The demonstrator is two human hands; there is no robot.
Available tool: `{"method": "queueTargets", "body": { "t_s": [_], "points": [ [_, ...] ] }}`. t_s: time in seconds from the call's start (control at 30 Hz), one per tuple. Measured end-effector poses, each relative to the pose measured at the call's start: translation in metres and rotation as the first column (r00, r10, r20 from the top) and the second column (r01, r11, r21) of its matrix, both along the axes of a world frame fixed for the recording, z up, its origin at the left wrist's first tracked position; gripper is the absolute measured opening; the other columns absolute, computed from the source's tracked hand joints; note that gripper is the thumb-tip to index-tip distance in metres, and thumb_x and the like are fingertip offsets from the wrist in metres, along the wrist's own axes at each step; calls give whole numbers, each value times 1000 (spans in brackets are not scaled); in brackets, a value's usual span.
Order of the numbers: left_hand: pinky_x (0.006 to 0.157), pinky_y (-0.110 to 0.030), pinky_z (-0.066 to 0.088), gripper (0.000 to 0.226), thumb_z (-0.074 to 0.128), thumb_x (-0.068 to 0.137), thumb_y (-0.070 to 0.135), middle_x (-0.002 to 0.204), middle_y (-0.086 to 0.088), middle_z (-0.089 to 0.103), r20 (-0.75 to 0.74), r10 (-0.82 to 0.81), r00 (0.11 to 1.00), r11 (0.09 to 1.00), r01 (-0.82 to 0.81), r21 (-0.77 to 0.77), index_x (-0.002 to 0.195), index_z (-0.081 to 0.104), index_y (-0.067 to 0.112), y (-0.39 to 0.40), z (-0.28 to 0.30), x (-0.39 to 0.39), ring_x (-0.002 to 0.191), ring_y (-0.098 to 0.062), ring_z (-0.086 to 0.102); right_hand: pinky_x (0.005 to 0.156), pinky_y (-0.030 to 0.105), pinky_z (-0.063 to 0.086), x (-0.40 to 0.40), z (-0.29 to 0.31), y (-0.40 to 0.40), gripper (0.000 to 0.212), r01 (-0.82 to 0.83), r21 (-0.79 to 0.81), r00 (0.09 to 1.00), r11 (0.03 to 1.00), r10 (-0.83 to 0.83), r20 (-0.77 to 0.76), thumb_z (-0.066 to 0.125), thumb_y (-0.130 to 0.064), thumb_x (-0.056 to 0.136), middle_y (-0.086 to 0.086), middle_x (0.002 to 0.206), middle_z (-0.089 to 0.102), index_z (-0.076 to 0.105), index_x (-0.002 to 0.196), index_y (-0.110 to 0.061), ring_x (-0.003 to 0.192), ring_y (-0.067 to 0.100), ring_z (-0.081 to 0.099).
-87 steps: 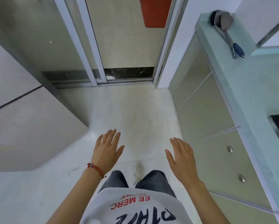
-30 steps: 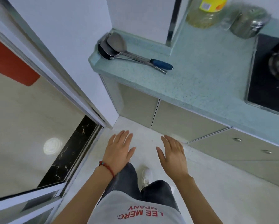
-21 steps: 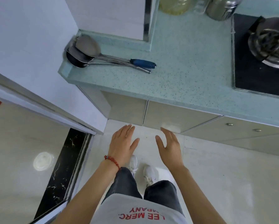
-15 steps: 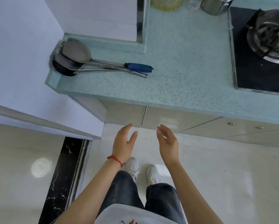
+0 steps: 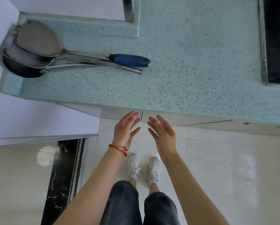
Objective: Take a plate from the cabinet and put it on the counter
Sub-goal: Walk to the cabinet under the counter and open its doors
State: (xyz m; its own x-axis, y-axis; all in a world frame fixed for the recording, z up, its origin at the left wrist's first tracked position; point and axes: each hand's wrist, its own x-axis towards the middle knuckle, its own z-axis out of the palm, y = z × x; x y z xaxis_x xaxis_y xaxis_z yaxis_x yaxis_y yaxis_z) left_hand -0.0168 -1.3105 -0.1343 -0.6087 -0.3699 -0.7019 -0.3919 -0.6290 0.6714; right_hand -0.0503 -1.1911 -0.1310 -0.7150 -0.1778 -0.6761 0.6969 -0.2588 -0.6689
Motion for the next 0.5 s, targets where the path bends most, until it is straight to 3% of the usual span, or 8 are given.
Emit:
{"method": "queueTargets", "body": {
  "t_s": [0.2, 0.33, 0.5],
  "points": [
    [88, -35, 48, 14, 54, 88, 11, 97, 4, 66, -72, 27, 997, 992, -18, 121, 85, 61, 23, -1, -5, -11, 107, -18, 60, 89, 35, 49, -19, -6, -15, 17, 53, -104, 998, 993, -55, -13, 48, -1, 91, 3, 90, 67, 59, 83, -11, 98, 20, 66],
    [85, -32, 50, 14, 54, 87, 9, 94, 6, 68, -101, 59, 993, 987, -43, 152, 87, 60, 22, -2, -8, -11, 101, -16, 63, 89, 35, 49, -20, -7, -20, 21, 65, -135, 998, 989, -68, -16, 46, 3, 90, 0, 85, 69, 62, 87, -11, 100, 22, 64],
    [80, -25, 54, 21, 53, 86, 4, 94, 8, 70, -206, 63, 977, 986, -29, 163, 93, 60, 22, -8, -4, -15, 101, -12, 64, 91, 32, 49, -20, -4, -22, 25, 67, -193, 997, 979, -71, -13, 44, 4, 91, 2, 97, 68, 62, 97, -13, 100, 19, 65]
  ]
}}
